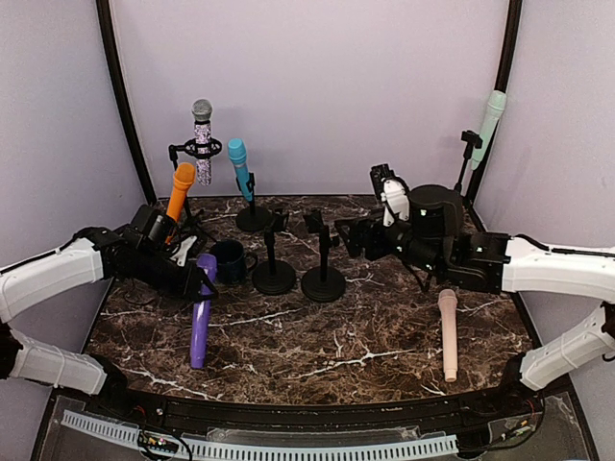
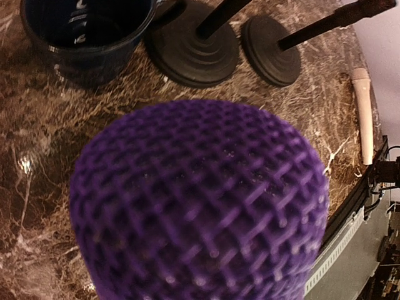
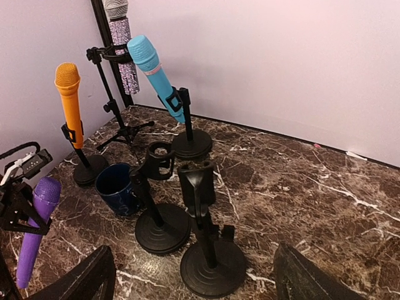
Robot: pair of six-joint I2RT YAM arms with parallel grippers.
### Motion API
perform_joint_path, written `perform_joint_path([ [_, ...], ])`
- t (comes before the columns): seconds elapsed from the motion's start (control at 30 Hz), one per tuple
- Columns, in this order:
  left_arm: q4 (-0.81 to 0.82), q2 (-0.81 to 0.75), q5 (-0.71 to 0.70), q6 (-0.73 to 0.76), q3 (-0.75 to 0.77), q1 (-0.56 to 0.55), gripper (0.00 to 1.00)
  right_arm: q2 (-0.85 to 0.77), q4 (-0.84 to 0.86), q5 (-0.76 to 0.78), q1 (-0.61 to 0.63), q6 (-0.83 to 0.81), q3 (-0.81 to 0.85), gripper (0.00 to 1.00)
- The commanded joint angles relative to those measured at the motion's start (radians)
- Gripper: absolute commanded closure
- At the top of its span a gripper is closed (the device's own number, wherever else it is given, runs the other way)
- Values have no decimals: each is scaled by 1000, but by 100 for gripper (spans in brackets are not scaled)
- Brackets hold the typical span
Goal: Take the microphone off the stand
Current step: Place the microphone stand at the center of the board, then place the microphone at the corner of the board.
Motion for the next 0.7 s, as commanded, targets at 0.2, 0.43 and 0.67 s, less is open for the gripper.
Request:
perform_joint_path([
  [0.2, -169, 107, -157, -93, -17, 6, 100, -215, -171, 111, -5, 96, -137, 10],
  [0.43, -105, 157, -176, -146, -72, 7, 90, -305, -202, 151, -5, 161, -214, 10],
  [0.67, -34, 203, -170, -175, -102, 7, 86, -386, -217, 163, -5, 213, -275, 10],
])
